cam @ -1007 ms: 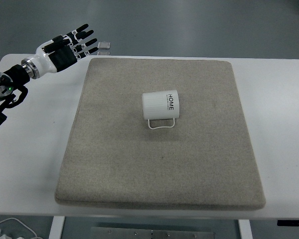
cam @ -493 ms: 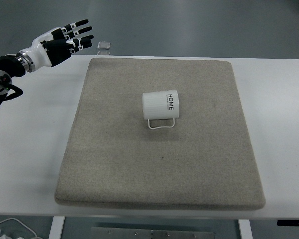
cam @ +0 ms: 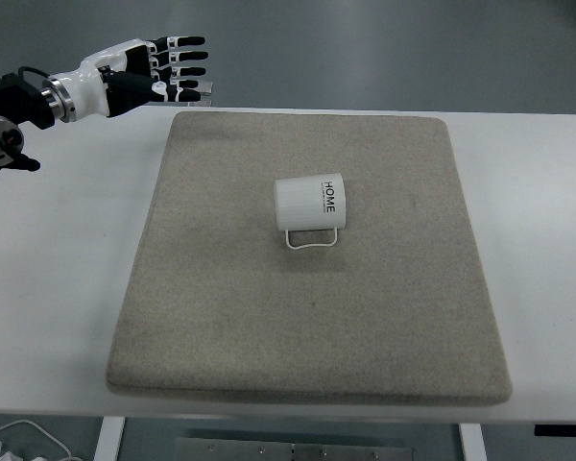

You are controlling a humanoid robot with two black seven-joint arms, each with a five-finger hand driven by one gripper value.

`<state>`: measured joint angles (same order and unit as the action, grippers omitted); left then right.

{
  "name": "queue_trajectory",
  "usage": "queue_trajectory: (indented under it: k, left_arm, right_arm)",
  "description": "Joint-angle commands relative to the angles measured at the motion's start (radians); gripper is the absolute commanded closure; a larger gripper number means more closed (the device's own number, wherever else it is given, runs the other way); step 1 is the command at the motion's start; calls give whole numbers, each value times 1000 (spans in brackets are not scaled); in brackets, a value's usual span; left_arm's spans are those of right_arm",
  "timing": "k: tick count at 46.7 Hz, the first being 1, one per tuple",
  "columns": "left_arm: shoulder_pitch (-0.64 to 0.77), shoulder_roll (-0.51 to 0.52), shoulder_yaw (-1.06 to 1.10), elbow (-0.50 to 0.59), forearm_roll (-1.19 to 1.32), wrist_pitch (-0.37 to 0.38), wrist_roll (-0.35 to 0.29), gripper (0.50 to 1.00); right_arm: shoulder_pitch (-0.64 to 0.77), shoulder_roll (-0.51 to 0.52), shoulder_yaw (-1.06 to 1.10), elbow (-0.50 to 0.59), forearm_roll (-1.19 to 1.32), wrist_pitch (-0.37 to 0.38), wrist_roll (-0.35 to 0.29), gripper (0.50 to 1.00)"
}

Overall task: Flip white cup upright
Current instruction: 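Raise the left hand and extend it toward the white mug, then reach the left hand over the mug and curl fingers around its body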

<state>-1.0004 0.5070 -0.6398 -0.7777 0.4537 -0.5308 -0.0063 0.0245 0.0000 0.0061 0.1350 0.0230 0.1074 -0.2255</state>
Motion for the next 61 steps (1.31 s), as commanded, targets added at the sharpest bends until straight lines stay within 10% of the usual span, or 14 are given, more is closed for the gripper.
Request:
queue_trajectory:
  k: [1,61]
  left_arm:
    - [5,2,0,-46,68,0,0,510]
    - [17,-120,78,-399,847,176,19,516]
  right_arm:
    - [0,0,0,0,0,0,0,570]
    - [0,0,0,0,0,0,0,570]
